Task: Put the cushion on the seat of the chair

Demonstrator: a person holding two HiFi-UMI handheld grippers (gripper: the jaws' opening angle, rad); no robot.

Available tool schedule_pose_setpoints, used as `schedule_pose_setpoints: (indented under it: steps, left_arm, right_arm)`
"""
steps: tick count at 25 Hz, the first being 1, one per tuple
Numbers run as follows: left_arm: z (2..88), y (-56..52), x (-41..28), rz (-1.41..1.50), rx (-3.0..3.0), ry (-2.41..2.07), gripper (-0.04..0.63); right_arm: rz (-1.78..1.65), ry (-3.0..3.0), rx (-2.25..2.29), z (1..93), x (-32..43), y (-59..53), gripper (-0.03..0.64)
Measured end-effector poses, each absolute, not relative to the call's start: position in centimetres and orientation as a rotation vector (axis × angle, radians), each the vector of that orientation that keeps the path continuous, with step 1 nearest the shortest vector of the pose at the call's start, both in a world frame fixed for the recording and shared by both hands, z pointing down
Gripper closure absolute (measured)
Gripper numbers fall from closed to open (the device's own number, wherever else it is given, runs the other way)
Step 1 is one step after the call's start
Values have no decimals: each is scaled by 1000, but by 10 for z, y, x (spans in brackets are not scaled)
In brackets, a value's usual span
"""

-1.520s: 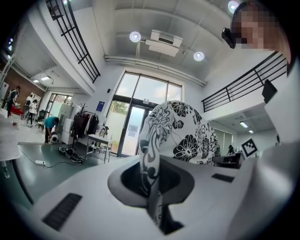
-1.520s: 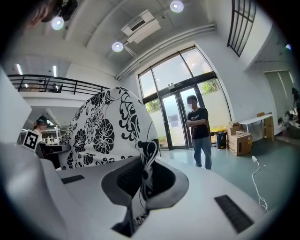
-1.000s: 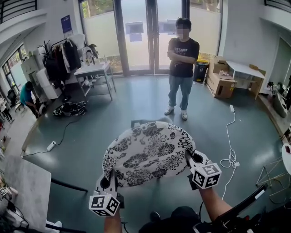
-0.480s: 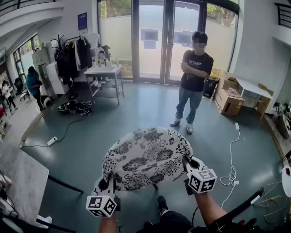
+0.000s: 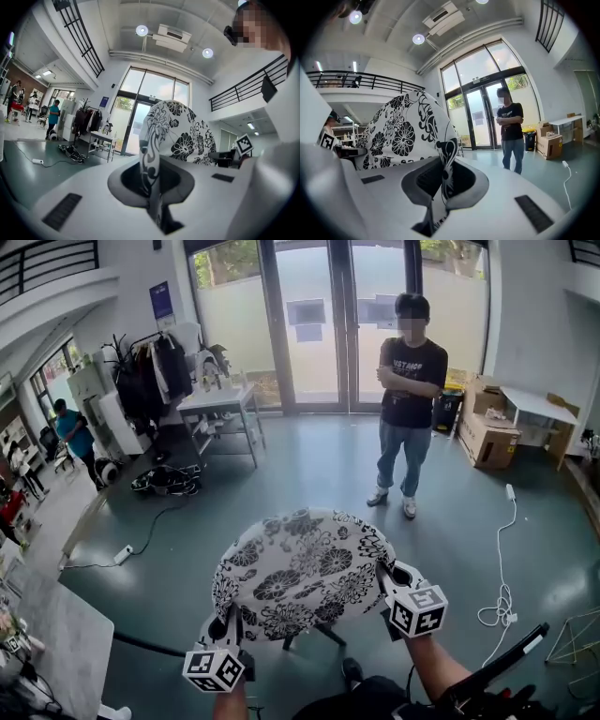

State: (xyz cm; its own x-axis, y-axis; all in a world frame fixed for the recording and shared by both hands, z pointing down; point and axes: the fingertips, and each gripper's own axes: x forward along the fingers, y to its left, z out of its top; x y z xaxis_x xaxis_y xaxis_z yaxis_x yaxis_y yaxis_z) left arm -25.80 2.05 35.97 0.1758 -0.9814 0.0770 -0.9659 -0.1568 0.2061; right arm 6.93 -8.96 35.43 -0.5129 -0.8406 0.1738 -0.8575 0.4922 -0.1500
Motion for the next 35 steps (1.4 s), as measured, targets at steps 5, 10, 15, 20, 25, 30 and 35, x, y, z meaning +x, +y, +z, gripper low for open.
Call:
schedule_pose_setpoints:
  steps: [5,10,15,20,25,30,35]
  left_arm:
    - [344,-38,-249,-64,2222,-1912,575]
    - [354,-66,-245,-45,2196,-1928,575]
    - [371,-90,-244,-48,2155,-1966,575]
    - [371,-121,-241,13,2097,-1989,575]
    - [390,-148,-244,75,2056,-1957,575]
    - [418,-179,-246,128,2071,-1907,575]
    - [461,-206,-255,173,2068,-1834,575]
  right_arm:
    - [374,-2659,1478,341,77,-151,595]
    - [383,-2684,1439,352,80,-183,595]
    - [387,-2710,1392,372,78,-217,595]
    - [412,-2709,1332,376,77,-256,595]
    - [452,-2679,1319,396,74,-283,595]
    - [497,-2610,1342,430,79,-299,595]
    - [520,-2512,1356,470,70,-317,595]
